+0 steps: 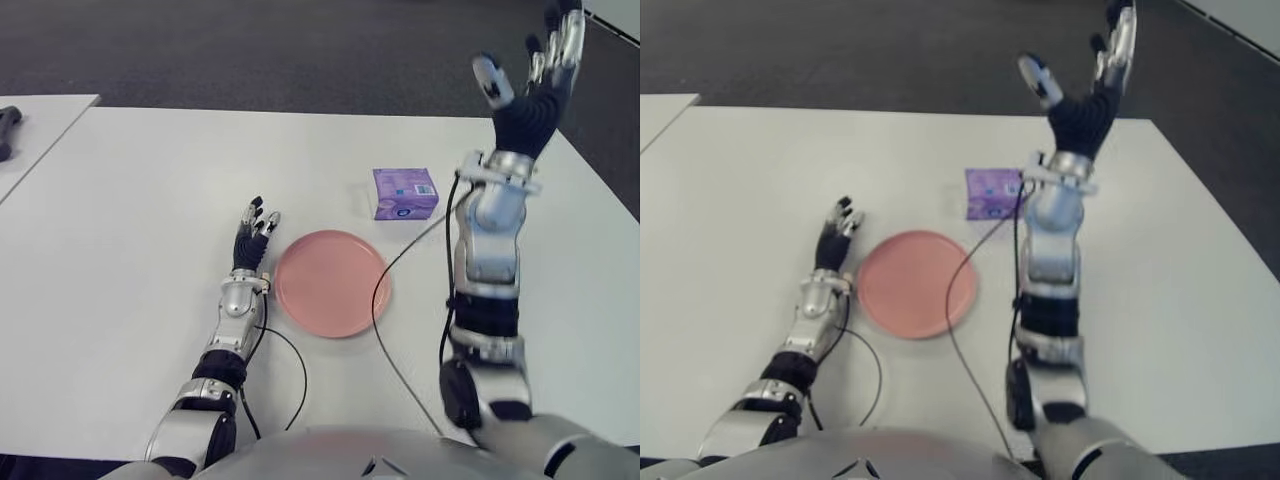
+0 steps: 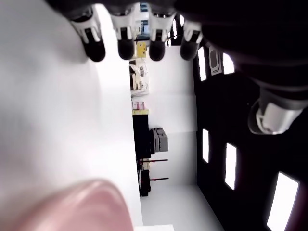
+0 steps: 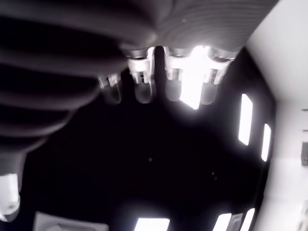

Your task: Put the tissue paper into the plate.

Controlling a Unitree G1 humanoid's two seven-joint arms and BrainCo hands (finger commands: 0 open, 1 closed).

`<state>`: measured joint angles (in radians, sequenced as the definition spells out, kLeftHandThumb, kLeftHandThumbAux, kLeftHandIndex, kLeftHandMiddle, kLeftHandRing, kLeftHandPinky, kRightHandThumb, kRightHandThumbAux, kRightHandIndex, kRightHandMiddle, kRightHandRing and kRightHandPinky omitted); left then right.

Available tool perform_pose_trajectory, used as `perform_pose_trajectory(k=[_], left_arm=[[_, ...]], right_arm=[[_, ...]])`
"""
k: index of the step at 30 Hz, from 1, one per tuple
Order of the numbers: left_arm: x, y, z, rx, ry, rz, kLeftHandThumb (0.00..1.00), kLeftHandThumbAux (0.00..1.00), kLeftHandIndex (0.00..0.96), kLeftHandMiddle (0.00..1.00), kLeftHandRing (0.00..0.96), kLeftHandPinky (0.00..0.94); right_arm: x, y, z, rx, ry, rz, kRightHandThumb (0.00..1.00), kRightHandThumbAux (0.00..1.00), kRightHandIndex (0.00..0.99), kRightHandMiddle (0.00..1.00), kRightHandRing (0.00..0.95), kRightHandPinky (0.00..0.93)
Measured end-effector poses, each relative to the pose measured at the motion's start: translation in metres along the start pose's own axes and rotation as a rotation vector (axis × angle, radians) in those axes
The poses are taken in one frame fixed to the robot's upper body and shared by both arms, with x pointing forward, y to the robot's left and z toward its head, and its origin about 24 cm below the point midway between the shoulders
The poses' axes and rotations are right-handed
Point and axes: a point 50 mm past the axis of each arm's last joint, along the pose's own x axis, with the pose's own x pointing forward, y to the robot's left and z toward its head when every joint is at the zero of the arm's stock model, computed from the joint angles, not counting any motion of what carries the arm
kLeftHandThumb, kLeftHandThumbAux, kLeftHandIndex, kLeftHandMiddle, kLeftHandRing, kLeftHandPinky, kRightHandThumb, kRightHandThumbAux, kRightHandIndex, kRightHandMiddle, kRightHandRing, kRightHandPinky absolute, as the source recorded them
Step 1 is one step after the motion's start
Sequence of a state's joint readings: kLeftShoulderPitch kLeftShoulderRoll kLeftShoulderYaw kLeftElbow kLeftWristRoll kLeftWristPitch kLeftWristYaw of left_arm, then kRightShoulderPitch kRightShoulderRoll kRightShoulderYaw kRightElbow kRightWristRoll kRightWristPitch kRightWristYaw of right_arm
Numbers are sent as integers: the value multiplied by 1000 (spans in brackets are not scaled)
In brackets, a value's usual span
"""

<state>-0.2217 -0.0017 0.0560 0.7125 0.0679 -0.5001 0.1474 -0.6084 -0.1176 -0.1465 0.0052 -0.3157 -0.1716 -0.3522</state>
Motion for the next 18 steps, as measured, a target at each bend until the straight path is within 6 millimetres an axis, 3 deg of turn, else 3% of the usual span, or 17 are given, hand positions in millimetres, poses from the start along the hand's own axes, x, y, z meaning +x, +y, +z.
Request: perform_pose_trajectory(k=[5, 8, 13, 18], left_arm=[[0, -1, -1, -1, 14, 4, 0, 406, 0, 0, 0, 0], [0, -2, -1, -4, 22, 8, 0, 409, 0, 0, 0, 0], [-1, -3, 0, -11, 22, 17, 0, 416, 0, 0, 0, 0], [0, -3, 0, -10, 21, 19, 0, 417, 0, 0, 0, 0]], right_arm=[[25, 15, -10, -112, -5, 141, 470, 541, 2, 0, 0, 11], [36, 21, -5, -127, -42, 252, 468, 529, 0, 0, 0, 4], [42, 32, 1, -138, -74, 483, 498, 495, 0, 0, 0, 0], [41, 41, -9, -217, -53, 597, 520, 457, 0, 0, 0, 0]])
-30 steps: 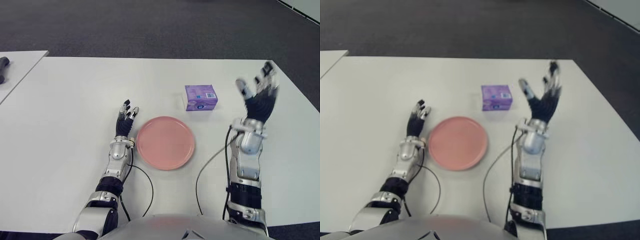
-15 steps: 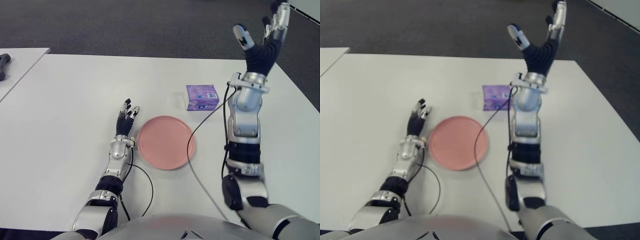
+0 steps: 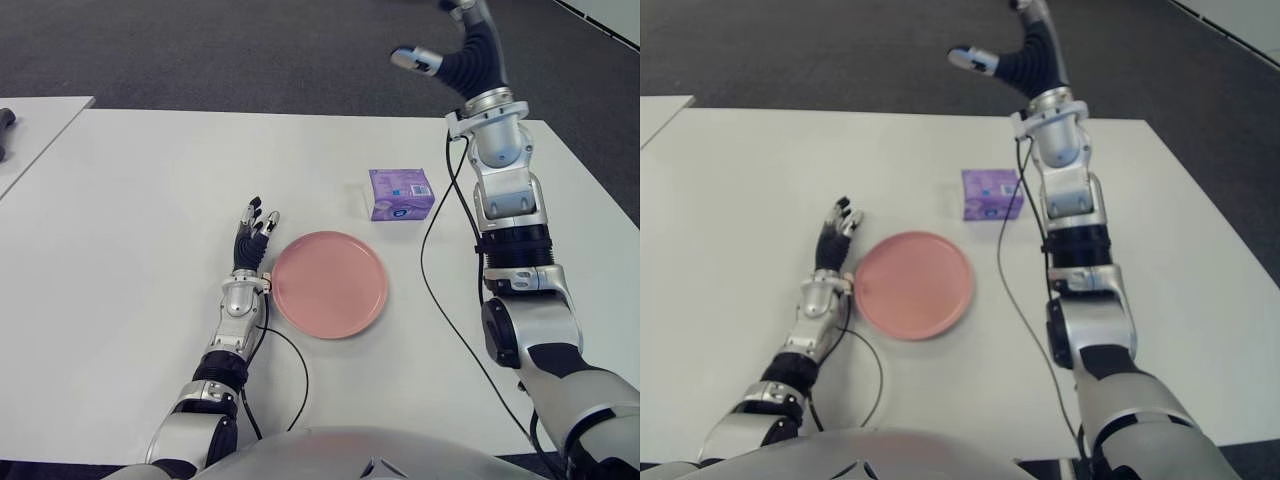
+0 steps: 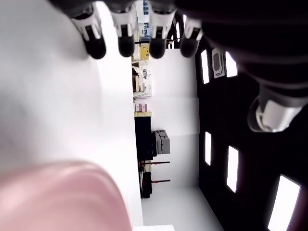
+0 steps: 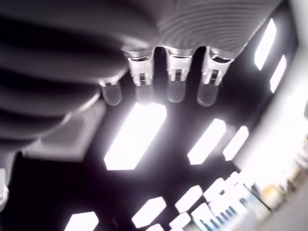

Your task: Put the tissue paper into the plate.

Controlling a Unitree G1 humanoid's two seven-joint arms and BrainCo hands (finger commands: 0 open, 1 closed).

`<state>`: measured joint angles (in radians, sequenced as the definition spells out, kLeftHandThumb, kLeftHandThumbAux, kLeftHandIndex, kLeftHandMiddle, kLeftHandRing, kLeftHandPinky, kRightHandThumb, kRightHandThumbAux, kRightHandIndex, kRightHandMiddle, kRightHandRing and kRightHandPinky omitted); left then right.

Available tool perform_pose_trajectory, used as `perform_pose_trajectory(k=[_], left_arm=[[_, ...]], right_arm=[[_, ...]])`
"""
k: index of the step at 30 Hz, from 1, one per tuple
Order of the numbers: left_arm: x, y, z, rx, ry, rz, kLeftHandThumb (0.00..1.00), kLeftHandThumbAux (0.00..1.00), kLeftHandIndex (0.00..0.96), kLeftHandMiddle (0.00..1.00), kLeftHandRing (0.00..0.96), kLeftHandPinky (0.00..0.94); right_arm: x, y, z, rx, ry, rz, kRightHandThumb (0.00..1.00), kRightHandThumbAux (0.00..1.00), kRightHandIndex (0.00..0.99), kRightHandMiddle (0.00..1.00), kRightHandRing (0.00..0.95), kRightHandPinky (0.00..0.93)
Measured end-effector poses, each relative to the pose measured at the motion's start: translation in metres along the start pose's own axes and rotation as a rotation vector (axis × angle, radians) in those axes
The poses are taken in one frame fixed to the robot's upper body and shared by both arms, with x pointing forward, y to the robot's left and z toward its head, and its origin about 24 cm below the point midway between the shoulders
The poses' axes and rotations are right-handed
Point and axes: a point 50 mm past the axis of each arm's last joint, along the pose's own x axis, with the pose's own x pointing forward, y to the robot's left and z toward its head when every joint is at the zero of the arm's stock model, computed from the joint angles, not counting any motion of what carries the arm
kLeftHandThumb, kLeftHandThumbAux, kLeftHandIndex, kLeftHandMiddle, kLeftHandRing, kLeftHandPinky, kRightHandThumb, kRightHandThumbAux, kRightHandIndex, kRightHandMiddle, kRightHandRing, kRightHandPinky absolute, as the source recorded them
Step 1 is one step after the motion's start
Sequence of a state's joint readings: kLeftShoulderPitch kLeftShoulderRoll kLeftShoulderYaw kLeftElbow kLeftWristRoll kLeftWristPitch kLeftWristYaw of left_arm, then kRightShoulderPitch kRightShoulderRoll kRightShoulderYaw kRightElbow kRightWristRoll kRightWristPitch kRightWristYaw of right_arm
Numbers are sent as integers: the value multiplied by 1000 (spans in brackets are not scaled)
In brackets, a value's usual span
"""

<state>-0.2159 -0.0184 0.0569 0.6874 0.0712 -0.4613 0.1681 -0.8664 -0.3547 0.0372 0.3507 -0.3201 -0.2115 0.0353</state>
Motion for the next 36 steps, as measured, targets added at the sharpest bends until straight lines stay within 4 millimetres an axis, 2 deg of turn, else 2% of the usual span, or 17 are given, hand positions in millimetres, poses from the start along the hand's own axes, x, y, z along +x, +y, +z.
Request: perform_pose_trajectory(k=[6, 14, 22, 29, 36], left_arm=[[0, 0, -1, 6, 4, 2, 0, 416, 0, 0, 0, 0], [1, 0, 1, 4, -14, 1, 0, 427, 0, 0, 0, 0], [1, -1, 1, 2, -14, 1, 0, 435, 0, 0, 0, 0], [0, -2, -1, -1, 0, 0, 0, 429, 0, 0, 0, 0], [0, -2, -2, -1, 2, -1, 0, 407, 0, 0, 0, 0]], right_arm=[[3, 16, -8, -169, 27, 95, 515, 413, 0, 0, 0, 0], [12, 39, -35, -351, 120, 224, 494, 255, 0, 0, 0, 0], [1, 54, -66, -562, 170, 374, 463, 191, 0, 0, 0, 0], [-23, 52, -93, -720, 177, 488, 459, 162, 0, 0, 0, 0], [-33, 44, -104, -792, 200, 513, 454, 153, 0, 0, 0, 0]])
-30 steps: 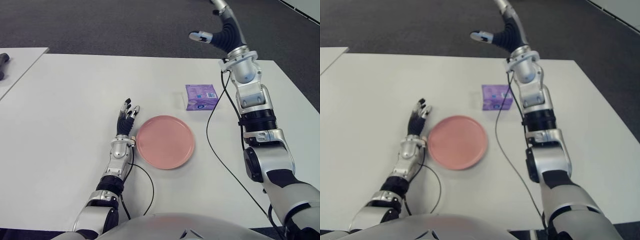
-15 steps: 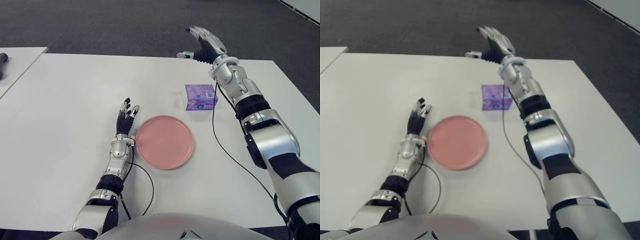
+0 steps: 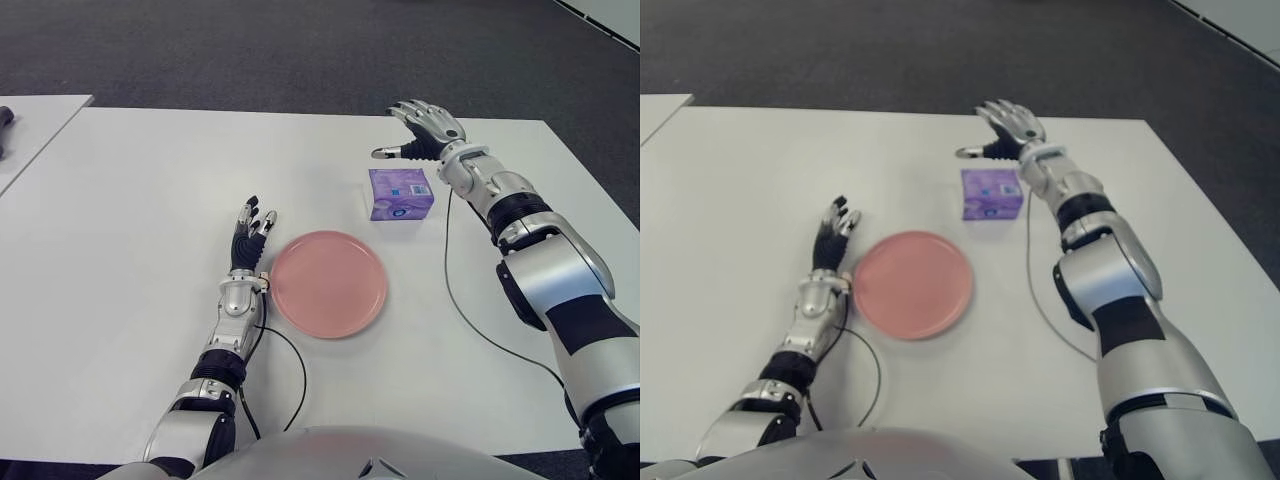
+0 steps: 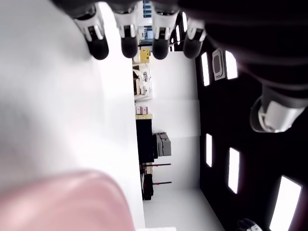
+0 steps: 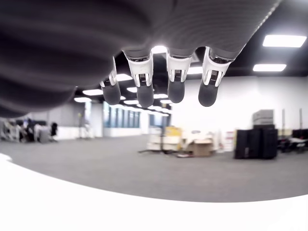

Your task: Put the tissue paper into the plate.

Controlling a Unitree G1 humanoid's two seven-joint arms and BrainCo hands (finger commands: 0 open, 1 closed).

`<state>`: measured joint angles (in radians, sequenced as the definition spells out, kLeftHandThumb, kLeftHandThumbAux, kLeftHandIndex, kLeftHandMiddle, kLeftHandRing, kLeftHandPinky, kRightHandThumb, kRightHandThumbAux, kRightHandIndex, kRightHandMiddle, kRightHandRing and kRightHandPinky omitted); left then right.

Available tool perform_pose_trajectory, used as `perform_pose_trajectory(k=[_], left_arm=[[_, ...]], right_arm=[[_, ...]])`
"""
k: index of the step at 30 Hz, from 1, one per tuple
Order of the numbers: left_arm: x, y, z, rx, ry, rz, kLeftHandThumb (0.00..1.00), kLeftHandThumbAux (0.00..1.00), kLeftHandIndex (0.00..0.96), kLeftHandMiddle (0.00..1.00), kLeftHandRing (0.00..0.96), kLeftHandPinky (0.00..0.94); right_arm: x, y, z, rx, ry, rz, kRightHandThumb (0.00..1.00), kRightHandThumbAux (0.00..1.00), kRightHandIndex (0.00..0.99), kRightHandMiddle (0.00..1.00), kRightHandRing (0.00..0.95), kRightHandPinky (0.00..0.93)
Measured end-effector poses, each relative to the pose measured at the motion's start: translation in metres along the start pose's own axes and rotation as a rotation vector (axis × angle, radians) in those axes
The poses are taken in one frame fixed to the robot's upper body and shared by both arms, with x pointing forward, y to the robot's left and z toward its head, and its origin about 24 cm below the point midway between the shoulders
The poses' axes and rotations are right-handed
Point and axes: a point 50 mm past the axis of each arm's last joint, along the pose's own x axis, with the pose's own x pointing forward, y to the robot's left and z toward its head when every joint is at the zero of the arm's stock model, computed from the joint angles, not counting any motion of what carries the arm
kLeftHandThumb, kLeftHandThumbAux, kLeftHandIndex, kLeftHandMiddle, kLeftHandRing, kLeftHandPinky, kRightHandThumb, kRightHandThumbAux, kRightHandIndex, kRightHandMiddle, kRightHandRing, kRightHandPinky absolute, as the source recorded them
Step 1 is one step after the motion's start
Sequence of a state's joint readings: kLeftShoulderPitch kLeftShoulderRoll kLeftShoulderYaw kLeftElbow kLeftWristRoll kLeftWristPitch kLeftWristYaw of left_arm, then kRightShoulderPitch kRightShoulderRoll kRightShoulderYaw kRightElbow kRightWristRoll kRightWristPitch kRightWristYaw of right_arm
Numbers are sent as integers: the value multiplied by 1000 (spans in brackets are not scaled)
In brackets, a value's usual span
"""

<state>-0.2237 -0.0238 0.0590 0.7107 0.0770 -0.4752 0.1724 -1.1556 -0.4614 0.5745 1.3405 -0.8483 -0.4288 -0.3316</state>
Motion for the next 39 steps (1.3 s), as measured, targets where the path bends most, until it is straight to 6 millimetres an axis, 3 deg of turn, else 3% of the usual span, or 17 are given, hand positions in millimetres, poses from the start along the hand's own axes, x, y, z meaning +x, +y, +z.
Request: perform_pose_trajectory(k=[39], left_arm=[[2, 3, 1, 12, 12, 3, 0, 421, 0, 0, 0, 0]], right_arm=[[-13, 9, -25, -50, 88, 132, 478, 157, 0, 0, 0, 0]])
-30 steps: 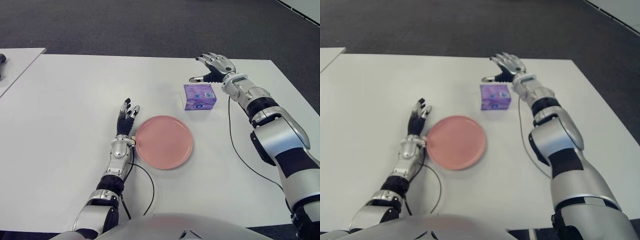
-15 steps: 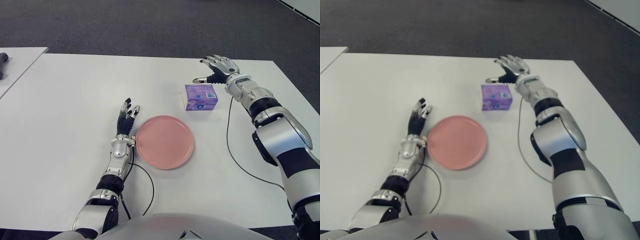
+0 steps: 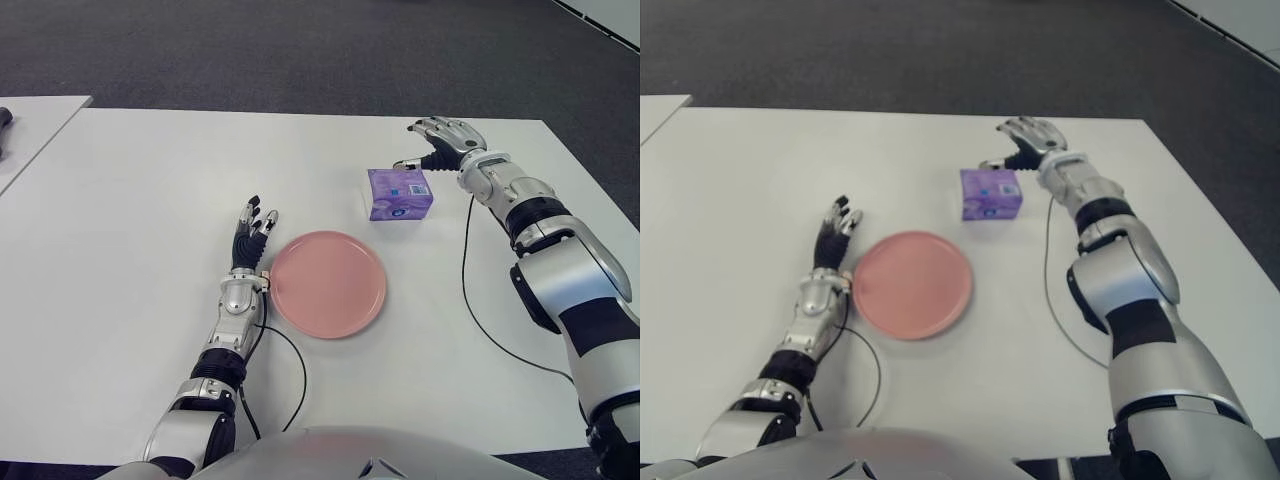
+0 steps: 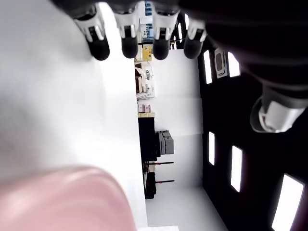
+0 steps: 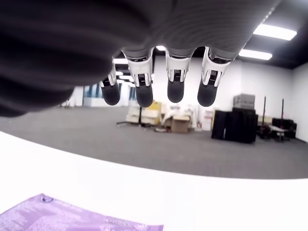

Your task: Put the tissue paper into the plate.

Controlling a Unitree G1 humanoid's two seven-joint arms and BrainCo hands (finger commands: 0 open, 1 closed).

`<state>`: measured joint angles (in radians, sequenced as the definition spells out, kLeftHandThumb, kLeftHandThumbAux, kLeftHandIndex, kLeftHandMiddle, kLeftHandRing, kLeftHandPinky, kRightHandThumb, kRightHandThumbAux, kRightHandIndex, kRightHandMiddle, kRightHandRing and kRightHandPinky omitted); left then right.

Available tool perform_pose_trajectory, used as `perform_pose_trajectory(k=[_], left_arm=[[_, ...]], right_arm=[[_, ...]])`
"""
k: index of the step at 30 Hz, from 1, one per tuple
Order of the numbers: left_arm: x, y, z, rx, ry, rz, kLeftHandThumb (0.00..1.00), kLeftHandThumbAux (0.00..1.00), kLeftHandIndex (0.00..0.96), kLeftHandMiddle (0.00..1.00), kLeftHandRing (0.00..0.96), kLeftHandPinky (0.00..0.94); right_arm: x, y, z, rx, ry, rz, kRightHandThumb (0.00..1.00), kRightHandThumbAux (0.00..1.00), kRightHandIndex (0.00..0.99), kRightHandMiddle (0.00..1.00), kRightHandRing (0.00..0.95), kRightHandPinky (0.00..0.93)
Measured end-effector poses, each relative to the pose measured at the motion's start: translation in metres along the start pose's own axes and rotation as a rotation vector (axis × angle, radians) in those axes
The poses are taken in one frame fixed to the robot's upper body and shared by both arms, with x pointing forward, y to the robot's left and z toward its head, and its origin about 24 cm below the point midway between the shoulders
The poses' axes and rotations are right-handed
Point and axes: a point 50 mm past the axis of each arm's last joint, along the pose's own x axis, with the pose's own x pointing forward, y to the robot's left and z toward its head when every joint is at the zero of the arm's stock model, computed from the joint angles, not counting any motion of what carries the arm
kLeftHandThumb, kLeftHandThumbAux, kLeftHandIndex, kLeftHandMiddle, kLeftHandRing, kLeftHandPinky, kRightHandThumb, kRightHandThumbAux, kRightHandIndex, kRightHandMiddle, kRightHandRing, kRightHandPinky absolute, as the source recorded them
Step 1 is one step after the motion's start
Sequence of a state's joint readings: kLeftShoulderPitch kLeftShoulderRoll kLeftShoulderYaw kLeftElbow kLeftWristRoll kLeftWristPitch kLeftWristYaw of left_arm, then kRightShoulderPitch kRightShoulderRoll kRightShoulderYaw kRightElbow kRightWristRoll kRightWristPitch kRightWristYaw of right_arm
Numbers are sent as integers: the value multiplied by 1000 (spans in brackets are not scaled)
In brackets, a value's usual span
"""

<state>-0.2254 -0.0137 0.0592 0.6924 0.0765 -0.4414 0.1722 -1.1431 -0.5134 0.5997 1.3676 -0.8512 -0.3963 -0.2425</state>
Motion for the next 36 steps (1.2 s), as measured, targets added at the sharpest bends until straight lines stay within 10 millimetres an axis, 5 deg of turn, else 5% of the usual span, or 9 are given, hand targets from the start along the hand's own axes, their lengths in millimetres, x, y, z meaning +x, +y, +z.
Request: perform_pose_trajectory(k=[36], left_arm=[[2, -1, 0, 4, -3, -6, 0, 414, 0, 0, 0, 0]], right_arm=[[3, 30, 36, 50, -84, 100, 478, 192, 0, 0, 0, 0]])
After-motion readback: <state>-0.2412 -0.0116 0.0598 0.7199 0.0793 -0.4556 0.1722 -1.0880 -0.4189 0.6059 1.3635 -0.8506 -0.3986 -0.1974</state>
